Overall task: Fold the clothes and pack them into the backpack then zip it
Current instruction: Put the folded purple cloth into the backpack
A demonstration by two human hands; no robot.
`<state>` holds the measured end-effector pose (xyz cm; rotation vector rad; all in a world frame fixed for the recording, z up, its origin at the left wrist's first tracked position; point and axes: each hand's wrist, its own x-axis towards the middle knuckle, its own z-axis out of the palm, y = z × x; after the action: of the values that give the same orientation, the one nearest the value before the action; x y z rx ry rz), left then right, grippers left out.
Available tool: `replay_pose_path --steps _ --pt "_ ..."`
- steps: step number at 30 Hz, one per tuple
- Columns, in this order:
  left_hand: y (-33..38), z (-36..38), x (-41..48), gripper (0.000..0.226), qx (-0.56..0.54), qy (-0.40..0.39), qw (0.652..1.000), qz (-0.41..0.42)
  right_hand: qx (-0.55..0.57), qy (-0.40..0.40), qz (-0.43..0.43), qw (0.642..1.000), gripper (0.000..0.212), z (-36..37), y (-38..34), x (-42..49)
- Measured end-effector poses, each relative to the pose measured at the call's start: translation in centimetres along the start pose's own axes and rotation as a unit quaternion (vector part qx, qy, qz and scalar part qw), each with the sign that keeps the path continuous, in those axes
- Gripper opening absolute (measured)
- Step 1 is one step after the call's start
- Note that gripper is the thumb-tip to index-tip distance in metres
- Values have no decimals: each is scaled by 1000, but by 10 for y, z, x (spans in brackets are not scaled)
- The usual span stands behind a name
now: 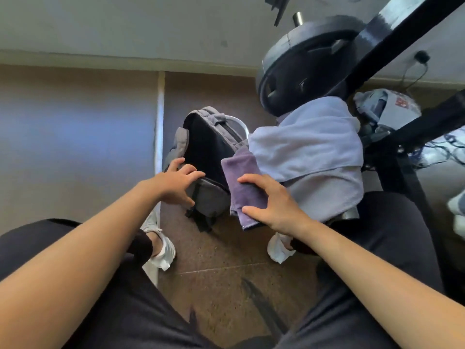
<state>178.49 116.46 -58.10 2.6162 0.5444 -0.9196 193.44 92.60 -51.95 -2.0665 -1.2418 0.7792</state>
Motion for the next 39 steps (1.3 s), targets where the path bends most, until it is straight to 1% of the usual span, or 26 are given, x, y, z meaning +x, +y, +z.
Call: replay_pose_path --steps 4,6,7,10,13,16,19,22,24,28,30,33,35,37,39 --pt "-8 -4 1 60 80 -35 996 32 -14 49 -35 998 60 5 -13 67" --pt "-10 -5 0 62 99 -76 991 47 -19 50 -56 997 61 19 -17 106" --pt "-11 -5 -1 64 99 -92 989 51 -26 38 -66 997 62 29 -16 124" --pt "-19 -7 -1 69 77 -113 989 60 -73 -34 -85 993 64 68 -6 169" --pt "-26 -10 -1 69 55 -112 990 59 -155 -98 -51 982 65 92 18 200" --pt "-24 -13 -5 68 41 -152 987 43 -239 -163 1 957 67 96 50 224" --pt "-17 -20 -10 67 40 -193 980 36 -247 -240 52 937 73 95 76 237" --pt "-21 -21 -8 71 23 -213 976 29 -246 -287 78 923 78 108 97 250" --pt "-28 -17 -4 69 -15 -196 980 19 -249 -307 86 914 84 122 108 258" --pt "-41 -12 8 46 -97 -115 987 -48 -248 -336 93 904 93 154 125 269" --pt "-41 -10 13 38 -112 -109 985 -67 -243 -343 86 903 97 171 132 275" --pt "-42 -10 17 29 -123 -98 983 -90 -251 -381 77 887 103 196 137 279" --pt "-44 -9 19 26 -115 -89 985 -93 -256 -390 77 881 99 208 140 280" --pt "-44 -11 19 24 -106 -81 987 -89 -250 -388 75 884 92 215 142 283" --pt "-43 -12 19 23 -109 -76 988 -81 -244 -389 75 885 93 218 144 285"
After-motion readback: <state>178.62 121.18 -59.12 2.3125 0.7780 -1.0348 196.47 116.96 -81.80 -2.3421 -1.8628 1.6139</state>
